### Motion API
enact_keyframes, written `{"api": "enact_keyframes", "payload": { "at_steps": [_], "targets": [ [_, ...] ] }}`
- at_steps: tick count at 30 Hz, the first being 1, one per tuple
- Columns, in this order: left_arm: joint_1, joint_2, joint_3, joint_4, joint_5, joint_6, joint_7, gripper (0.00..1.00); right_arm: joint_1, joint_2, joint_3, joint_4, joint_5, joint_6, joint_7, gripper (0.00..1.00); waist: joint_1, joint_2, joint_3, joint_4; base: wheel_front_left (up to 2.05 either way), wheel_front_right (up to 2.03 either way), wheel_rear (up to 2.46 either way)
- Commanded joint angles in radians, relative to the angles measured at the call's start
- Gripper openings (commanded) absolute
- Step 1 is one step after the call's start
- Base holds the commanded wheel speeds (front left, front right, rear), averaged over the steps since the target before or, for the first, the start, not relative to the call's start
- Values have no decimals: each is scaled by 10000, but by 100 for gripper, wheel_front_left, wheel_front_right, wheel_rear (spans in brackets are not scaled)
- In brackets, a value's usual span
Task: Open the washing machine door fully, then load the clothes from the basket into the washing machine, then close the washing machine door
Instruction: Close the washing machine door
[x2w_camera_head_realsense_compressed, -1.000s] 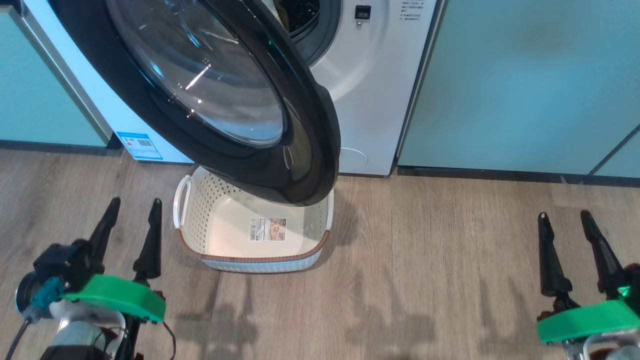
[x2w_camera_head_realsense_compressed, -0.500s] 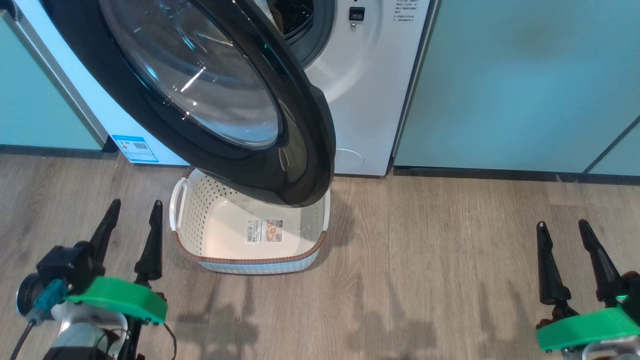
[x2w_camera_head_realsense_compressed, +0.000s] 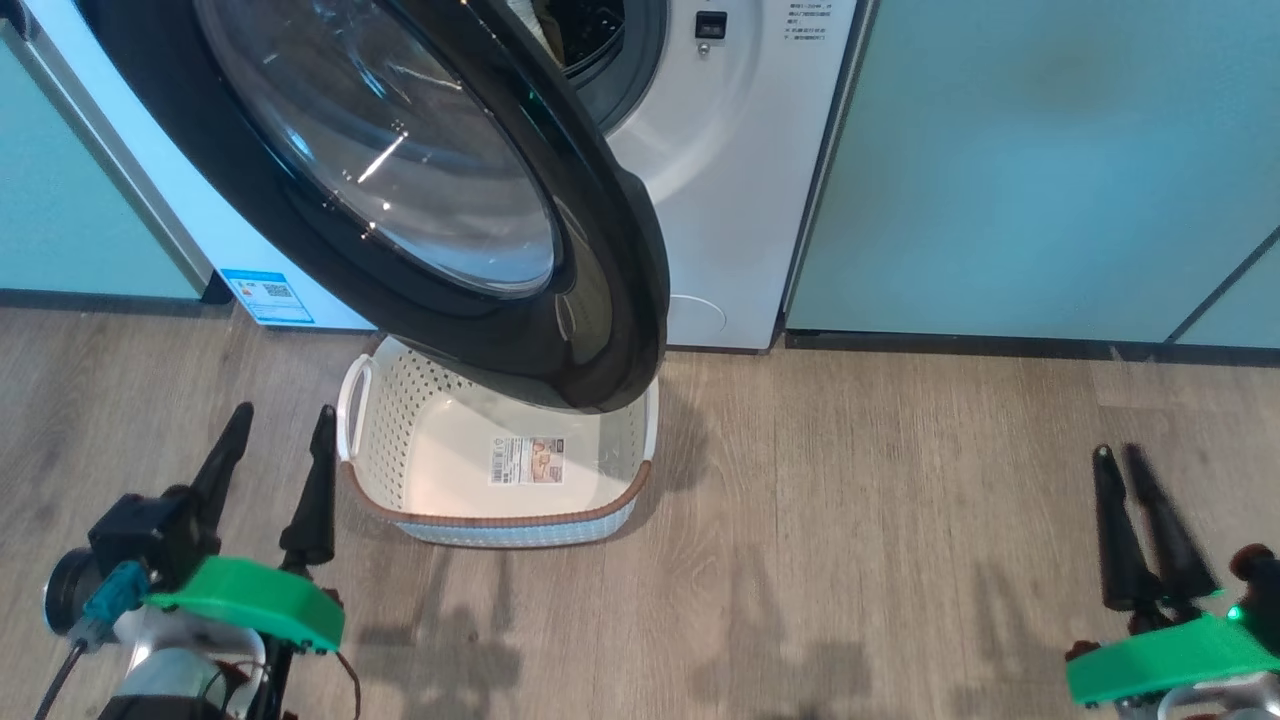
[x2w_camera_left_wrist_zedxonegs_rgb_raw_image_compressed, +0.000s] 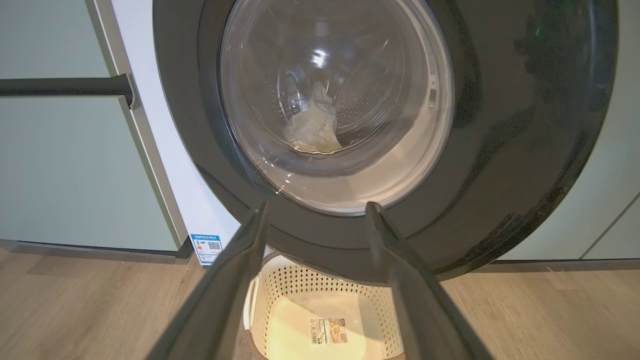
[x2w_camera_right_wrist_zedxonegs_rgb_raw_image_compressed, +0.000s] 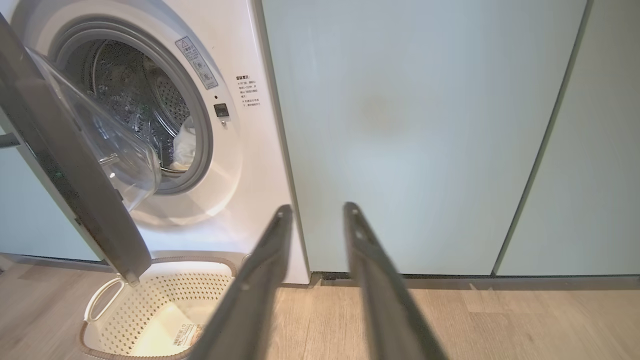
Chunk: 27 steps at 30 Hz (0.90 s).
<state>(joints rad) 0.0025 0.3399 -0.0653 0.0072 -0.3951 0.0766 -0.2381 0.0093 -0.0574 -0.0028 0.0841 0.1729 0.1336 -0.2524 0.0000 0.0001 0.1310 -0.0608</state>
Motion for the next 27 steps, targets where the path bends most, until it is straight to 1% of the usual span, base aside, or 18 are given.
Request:
{"api": "enact_keyframes", "payload": {
  "at_steps": [1, 6, 12, 19, 23, 27],
  "targets": [
    [-273, 339, 399, -341, 173, 97, -41, 100, -225, -141, 256, -221, 93, -29, -87, 0, 0, -1, 2, -8, 0, 0, 0],
    [-312, 333, 323, -363, 199, 122, -28, 100, -290, -186, 363, -100, 179, -29, -88, 0, 0, -1, 55, 39, 0, 0, 0],
    [-484, 313, 145, -386, 264, 109, -26, 100, -688, -320, 773, 196, 324, -29, -89, 0, 0, -1, 183, 397, 0, 0, 0],
    [-667, 225, -73, -341, 308, 75, -52, 100, -1640, -465, 1131, 841, 565, -29, -91, 0, 0, -1, 305, 1217, 0, 0, 0],
    [-877, 147, -299, -232, 349, -34, -72, 100, -2342, -541, 1201, 1276, 710, -29, -92, 0, 0, -1, 383, 1800, 0, 0, 0],
    [-1054, 54, -450, -90, 426, -49, -104, 100, -3057, -590, 1247, 1711, 856, -29, -92, 0, 0, -1, 402, 2327, 0, 0, 0]
  ]
}}
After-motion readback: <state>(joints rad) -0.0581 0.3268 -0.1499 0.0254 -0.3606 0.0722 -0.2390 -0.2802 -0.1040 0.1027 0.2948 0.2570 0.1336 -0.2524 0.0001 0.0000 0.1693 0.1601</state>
